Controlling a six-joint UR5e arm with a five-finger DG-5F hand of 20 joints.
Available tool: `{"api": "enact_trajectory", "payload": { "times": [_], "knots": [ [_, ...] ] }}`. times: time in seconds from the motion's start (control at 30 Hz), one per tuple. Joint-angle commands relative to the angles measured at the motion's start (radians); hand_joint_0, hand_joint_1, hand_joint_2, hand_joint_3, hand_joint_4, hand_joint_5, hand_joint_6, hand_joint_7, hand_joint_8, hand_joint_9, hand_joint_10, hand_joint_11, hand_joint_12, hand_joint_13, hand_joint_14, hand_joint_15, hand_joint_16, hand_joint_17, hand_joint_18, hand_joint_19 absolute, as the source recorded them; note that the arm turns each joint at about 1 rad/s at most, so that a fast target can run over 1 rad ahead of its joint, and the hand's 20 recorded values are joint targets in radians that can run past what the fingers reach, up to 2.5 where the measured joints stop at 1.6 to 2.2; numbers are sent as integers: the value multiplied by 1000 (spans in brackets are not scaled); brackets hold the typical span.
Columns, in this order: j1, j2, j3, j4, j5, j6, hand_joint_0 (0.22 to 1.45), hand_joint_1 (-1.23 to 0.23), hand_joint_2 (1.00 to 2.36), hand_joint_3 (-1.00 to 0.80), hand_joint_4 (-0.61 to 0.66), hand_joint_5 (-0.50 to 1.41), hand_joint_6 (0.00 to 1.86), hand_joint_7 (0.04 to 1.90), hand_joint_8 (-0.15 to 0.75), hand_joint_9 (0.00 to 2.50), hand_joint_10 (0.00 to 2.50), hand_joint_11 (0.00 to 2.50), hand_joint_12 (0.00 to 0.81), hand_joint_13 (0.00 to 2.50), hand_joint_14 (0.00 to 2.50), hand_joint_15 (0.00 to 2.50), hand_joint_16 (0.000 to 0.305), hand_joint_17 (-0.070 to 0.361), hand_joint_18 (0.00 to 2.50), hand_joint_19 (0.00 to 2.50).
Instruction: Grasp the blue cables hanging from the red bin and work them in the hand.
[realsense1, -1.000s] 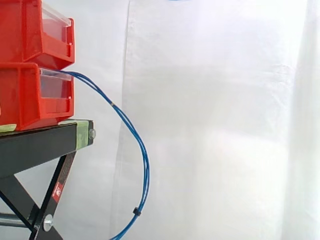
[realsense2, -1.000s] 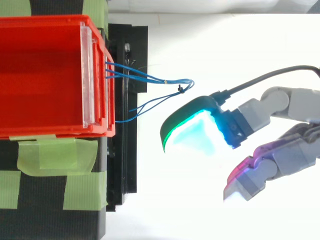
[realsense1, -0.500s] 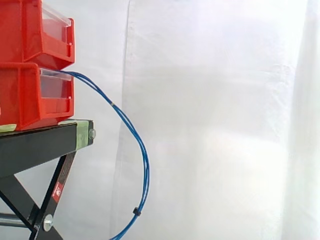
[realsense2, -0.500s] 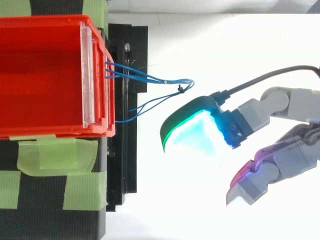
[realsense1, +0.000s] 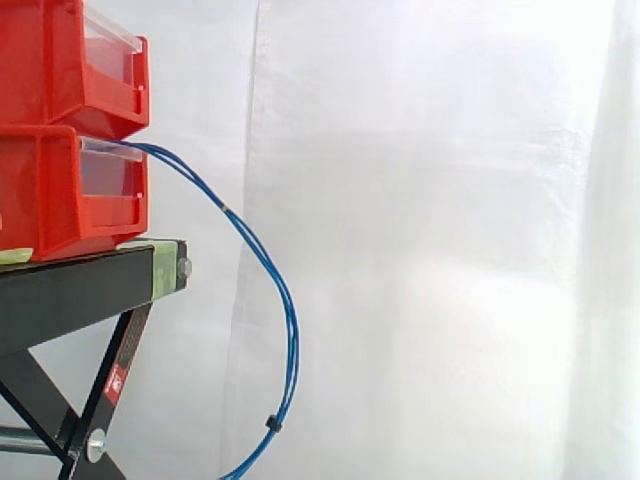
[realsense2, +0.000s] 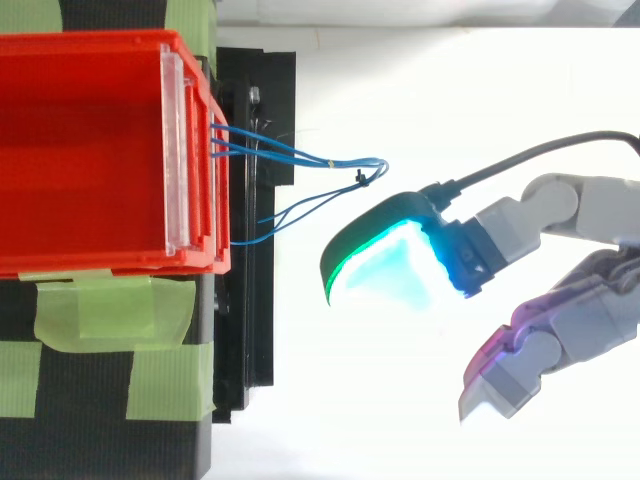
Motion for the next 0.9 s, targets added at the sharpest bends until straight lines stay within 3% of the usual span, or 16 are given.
{"api": "enact_trajectory", "payload": {
  "times": [0.0, 0.47, 0.57, 0.6, 0.63, 0.77, 0.87],
  "knots": [
    [0, 0, 0, 0, 0, 0, 742, -577, 1004, -887, 201, -91, 8, 741, 316, 643, 13, 421, 399, 600, 19, 494, 55, 123, 481, 559],
    [0, 0, 0, 0, 0, 0, 743, -575, 1003, -884, 205, -86, 8, 746, 320, 664, 13, 450, 401, 623, 17, 519, 55, 123, 505, 582],
    [-6, -1, 0, -14, 5, 0, 743, -575, 1004, -886, 204, -84, 8, 747, 318, 665, 12, 461, 401, 625, 17, 522, 55, 123, 505, 584],
    [-11, -1, 0, -36, 11, 0, 744, -576, 1003, -887, 205, -84, 8, 749, 320, 666, 11, 452, 400, 628, 17, 518, 55, 123, 504, 589],
    [-17, -4, -2, -102, 15, 0, 744, -575, 1003, -887, 206, -83, 8, 748, 322, 666, 12, 463, 401, 627, 18, 522, 55, 123, 505, 591],
    [-21, -15, -2, -207, 15, 2, 744, -575, 1003, -887, 205, -83, 8, 750, 320, 672, 12, 474, 400, 633, 18, 527, 55, 123, 515, 598],
    [-23, -17, -2, -220, 21, 6, 743, -575, 1004, -883, 205, -82, 8, 747, 320, 674, 12, 479, 402, 637, 17, 535, 55, 123, 520, 597]
  ]
}}
